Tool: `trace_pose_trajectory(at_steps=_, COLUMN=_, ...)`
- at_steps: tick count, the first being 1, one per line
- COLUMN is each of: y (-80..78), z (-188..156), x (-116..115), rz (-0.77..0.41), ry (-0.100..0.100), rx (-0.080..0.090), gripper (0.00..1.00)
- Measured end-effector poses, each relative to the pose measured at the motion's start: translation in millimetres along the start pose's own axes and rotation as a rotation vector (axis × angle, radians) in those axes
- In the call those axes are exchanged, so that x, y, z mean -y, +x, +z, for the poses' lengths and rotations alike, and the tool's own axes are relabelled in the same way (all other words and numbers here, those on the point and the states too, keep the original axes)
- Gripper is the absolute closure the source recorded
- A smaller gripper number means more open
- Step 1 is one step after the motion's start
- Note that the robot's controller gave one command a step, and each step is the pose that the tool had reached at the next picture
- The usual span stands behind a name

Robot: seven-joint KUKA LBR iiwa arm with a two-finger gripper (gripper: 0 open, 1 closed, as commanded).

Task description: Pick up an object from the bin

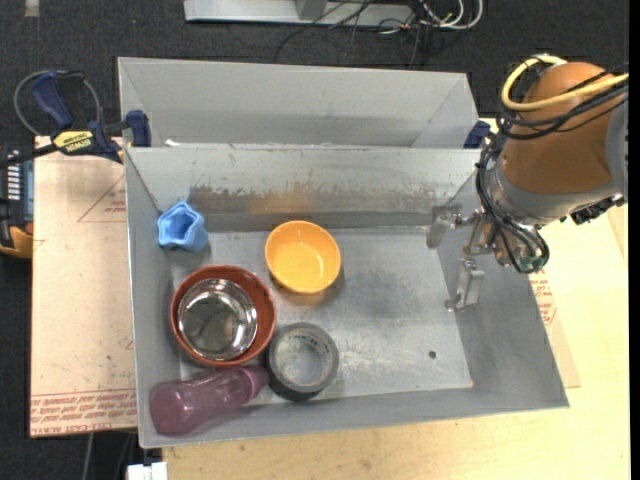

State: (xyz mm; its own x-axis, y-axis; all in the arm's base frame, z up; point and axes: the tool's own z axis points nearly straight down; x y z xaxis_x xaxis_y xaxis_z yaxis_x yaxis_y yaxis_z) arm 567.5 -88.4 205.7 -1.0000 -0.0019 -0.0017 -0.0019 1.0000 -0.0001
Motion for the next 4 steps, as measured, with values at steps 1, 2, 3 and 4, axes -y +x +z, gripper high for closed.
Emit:
trace_pose_trajectory(at_steps=1, y=0.0, z=0.0, x=0.0, rz=0.0, ry=0.0, rx=0.0, gripper=0.0)
trace_pose_trajectory(at_steps=2, y=-20.3, z=19.3, x=-21.5, rz=-0.21, ry=-0.001, rx=0.003, gripper=0.0)
trace_pose_trajectory(at_steps=3, y=-7.2, z=48.0, x=-53.8, rz=-0.209, ry=-0.002, rx=0.001, gripper=0.0)
trace_pose_trajectory(at_steps=4, y=-46.6, z=52.3, x=-103.9, rz=-0.416, ry=0.001, rx=0.012, gripper=0.0)
